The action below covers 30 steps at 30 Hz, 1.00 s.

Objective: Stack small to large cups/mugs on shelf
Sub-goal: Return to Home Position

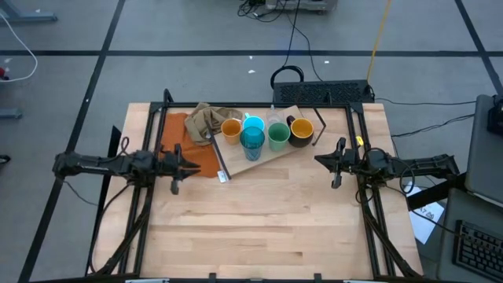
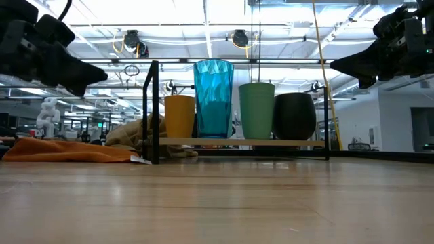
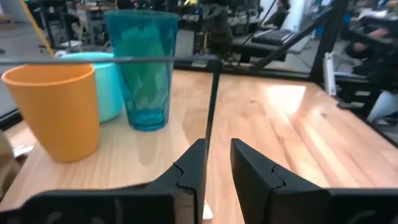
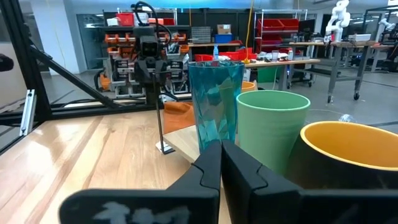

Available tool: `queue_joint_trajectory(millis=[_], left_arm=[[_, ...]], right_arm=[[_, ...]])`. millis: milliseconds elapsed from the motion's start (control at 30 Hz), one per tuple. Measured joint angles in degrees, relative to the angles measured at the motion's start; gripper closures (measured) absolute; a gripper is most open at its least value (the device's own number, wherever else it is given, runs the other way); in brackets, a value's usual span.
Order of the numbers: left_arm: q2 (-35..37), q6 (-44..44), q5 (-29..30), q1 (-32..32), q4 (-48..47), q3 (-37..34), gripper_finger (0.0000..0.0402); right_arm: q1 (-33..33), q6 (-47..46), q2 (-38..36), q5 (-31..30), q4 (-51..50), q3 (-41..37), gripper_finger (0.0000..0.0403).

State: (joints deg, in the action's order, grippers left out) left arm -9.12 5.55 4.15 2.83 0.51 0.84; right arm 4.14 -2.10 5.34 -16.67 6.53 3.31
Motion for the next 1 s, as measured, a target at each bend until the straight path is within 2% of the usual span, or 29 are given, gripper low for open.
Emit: queue_joint_trajectory(millis=[133,300,500,633,800,1000], left_arm=[[-2.0,0.6,2.2,1.0,0.7,0.0,0.0335],[-2.5,-3.1,2.7,1.8,4.0,-0.2,0.0393],[-2.5,-5.3,6.5,1.8,5.7,-0.3,0.0399],[-2.4,-7.9,6.4,1.8,9.7,-0.3,0.0399],[-1.5,-8.5,6.0,1.7,9.7,-0.3,0.0398],[5.2,-9.3,4.8,1.7,6.4,-0.3,0.0398]], right_arm=[[0.0,-0.3,0.0,0.0,0.0,0.0,0.0403],[0.0,-0.1,0.0,0.0,0.0,0.0,0.0403],[0.0,-0.2,0.0,0.0,0.0,0.0,0.0403],[0.0,-0.2,0.0,0.0,0.0,0.0,0.0403],[0.0,-1.1,0.0,0.0,0.0,0.0,0.0403],[0.0,-1.8,0.0,0.0,0.0,0.0,0.0403]])
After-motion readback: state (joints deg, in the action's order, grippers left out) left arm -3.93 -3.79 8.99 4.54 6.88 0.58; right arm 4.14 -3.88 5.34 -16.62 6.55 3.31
